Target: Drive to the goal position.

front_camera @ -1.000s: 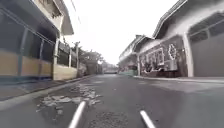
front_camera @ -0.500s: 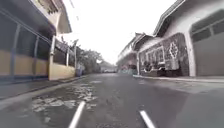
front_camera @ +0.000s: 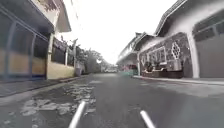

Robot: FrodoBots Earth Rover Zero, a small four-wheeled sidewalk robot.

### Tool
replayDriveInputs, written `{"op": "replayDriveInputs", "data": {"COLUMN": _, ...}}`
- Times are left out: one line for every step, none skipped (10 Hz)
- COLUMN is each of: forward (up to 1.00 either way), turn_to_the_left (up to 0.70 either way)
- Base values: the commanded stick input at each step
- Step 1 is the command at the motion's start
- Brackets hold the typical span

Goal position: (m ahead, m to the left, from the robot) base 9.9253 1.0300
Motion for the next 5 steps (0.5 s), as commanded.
{"op": "replayDriveInputs", "data": {"forward": 0.7, "turn_to_the_left": 0.0}}
{"op": "replayDriveInputs", "data": {"forward": 0.7, "turn_to_the_left": 0.0}}
{"op": "replayDriveInputs", "data": {"forward": 0.7, "turn_to_the_left": 0.0}}
{"op": "replayDriveInputs", "data": {"forward": 0.7, "turn_to_the_left": 0.0}}
{"op": "replayDriveInputs", "data": {"forward": 0.7, "turn_to_the_left": 0.0}}
